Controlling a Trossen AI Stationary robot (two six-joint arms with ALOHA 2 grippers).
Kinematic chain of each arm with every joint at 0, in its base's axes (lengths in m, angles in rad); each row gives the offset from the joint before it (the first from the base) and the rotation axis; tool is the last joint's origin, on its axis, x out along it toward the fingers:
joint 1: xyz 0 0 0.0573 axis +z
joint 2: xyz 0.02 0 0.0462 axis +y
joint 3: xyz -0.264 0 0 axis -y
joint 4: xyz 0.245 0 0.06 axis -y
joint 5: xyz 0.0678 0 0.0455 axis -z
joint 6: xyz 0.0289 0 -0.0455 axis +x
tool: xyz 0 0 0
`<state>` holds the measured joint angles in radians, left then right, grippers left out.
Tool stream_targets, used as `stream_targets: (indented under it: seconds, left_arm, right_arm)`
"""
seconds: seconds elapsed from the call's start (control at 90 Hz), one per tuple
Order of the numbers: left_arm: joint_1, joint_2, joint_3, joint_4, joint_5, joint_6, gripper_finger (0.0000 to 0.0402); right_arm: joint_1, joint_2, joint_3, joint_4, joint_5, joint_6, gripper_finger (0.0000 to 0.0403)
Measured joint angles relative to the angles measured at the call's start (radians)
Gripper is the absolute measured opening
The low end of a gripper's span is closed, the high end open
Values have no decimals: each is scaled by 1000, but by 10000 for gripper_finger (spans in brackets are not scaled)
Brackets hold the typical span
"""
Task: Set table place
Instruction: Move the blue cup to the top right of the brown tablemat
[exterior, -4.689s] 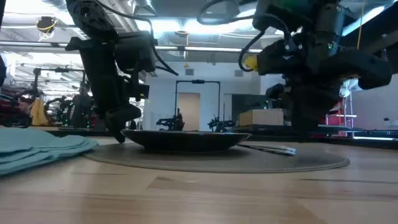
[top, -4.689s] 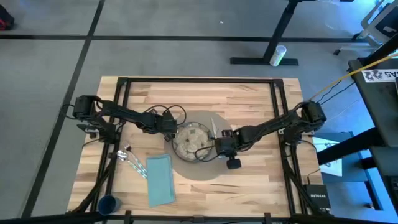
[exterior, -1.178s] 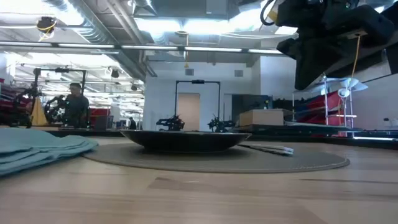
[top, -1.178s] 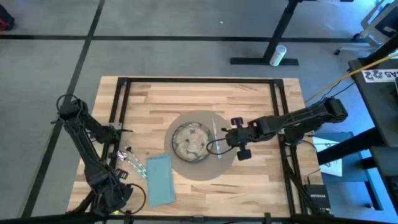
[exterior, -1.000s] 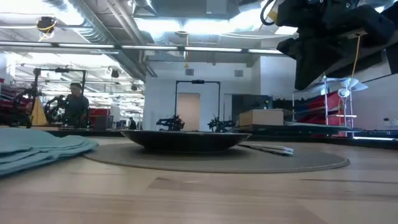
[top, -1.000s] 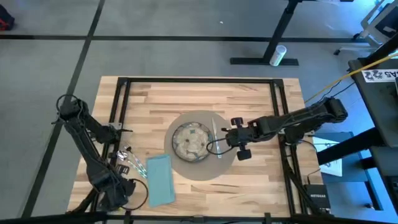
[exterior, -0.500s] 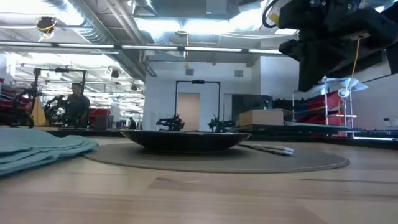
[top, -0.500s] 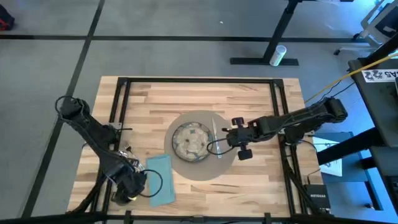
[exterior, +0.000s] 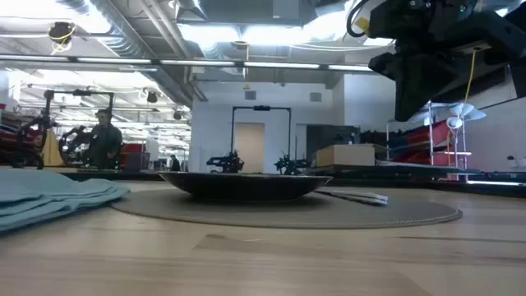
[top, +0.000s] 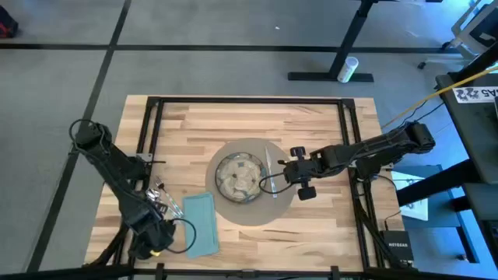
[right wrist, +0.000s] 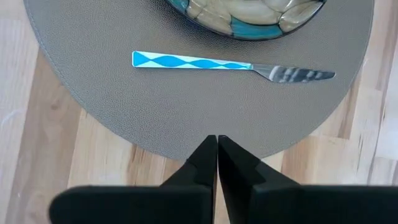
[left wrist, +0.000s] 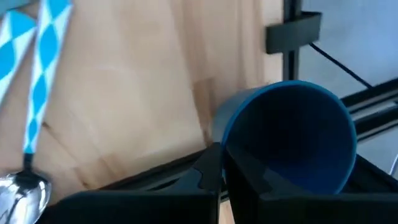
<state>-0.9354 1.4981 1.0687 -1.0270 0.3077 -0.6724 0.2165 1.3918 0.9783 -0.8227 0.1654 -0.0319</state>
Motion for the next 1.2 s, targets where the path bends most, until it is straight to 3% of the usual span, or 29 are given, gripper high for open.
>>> stream_targets:
  seconds: [0.456,0.656,0.922,1.2]
  left_arm:
    - [-93,132,0,15,16,-34,47]
    - [-72,145,5,-28,50,19,8]
    - [116,52,44,-129,-22,138,1]
    - [492,-106,45,-181,-161,340,0]
  right_arm:
    - [0,0,0,-14,0,0,0]
    - [0,0,0,-18,0,0,0]
    - [0,0,0,-20,-1,-2,0]
    - [0,0,0,-61,-1,-3,0]
